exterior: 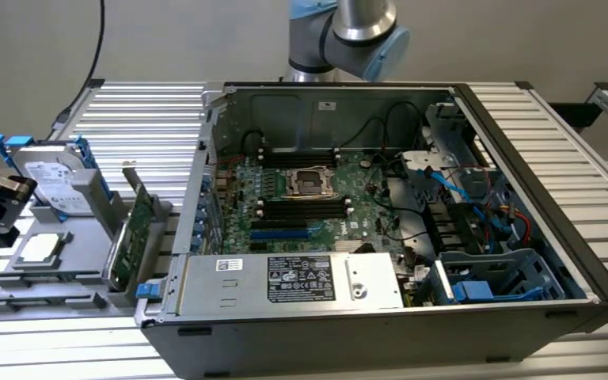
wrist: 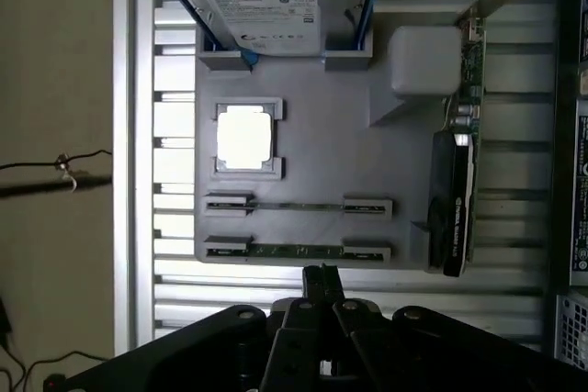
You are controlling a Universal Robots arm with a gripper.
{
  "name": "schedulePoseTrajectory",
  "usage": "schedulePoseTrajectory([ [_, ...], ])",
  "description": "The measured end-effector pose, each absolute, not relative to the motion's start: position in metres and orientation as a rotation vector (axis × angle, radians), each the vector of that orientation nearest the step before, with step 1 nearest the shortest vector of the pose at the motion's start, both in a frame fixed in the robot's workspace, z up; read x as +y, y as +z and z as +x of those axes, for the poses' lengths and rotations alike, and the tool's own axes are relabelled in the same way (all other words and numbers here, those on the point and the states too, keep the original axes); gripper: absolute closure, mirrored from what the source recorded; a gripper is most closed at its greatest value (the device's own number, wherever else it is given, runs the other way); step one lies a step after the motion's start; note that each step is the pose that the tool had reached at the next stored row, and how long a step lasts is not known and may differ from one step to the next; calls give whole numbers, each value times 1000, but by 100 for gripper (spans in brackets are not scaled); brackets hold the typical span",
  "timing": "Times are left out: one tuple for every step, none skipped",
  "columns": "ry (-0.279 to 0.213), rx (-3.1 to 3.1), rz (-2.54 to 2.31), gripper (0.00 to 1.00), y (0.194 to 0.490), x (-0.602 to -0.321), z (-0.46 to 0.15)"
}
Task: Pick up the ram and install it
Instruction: 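Reach for the ram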
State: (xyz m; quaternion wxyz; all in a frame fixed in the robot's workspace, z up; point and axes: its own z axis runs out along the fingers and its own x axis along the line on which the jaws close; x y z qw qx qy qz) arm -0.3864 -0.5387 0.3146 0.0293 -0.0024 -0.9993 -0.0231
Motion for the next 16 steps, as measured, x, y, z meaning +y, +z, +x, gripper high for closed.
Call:
schedulePoseTrajectory([
  [-72,-3082,-5,89,313,-539,-386],
  [-72,-3082,-3,89,311,-540,-387],
  [-72,-3082,0,89,309,-540,-387],
  [-71,-3082,2,89,307,-540,-387],
  [-71,-3082,5,89,306,-540,-386],
  [-71,-3082,8,89,304,-540,-386],
  [-71,-3082,11,89,302,-541,-386],
  [-71,-3082,13,89,300,-541,-387],
  [-71,-3082,15,89,298,-542,-387],
  [-71,-3082,16,89,298,-542,-387],
  [-71,-3082,16,89,298,-542,-387],
  [-71,-3082,16,89,298,-543,-388],
  [-71,-3082,17,89,298,-543,-388],
  [-71,-3082,16,89,298,-543,-388],
  [-71,-3082,16,89,298,-543,-388],
  [-72,-3082,16,89,298,-543,-388],
])
